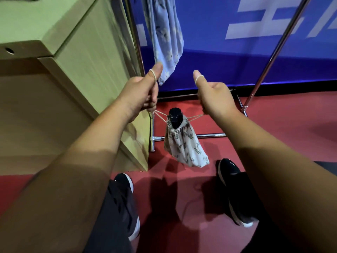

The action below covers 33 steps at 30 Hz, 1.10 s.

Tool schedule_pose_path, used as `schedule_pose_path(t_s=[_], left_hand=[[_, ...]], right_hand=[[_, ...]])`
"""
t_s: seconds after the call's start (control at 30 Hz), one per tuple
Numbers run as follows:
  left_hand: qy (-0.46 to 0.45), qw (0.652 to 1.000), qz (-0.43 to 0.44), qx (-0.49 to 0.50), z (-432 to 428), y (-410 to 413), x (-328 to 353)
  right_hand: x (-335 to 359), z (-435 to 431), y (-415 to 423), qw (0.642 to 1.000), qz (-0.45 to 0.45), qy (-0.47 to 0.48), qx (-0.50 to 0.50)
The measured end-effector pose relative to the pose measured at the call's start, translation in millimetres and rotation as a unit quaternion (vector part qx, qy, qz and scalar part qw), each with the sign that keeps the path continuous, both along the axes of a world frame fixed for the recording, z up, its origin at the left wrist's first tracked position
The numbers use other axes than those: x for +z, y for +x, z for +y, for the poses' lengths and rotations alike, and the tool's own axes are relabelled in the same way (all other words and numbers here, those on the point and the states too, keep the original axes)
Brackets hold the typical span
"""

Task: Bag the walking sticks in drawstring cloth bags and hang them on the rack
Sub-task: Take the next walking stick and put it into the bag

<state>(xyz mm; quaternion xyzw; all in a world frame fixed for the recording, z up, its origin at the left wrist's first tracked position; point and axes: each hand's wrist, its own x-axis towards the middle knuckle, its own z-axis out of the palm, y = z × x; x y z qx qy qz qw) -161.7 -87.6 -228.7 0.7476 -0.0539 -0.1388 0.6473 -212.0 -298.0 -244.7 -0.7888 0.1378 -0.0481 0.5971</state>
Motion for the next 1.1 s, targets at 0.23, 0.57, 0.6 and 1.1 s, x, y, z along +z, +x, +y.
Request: schedule_pose_path(t_s=[0.23,0.57,0.6,1.1], left_hand=[[0.025,0.998,-0.020,0.057,-15,2,-11],[-0.010,0.998,0.036,0.041,-31,-5,-10],[-0.014,0.998,0.036,0.041,-32,-6,-9],[0.016,0.998,-0.016,0.058,-49,-5,-11]], right_hand=[[-5,2,9,0.996,0.044,0.070,0.022],[-11,13,10,0.996,0.013,0.086,-0.006],[-11,12,10,0.995,0.011,0.095,-0.008],[-10,8,16,0.975,0.018,0.212,0.059]])
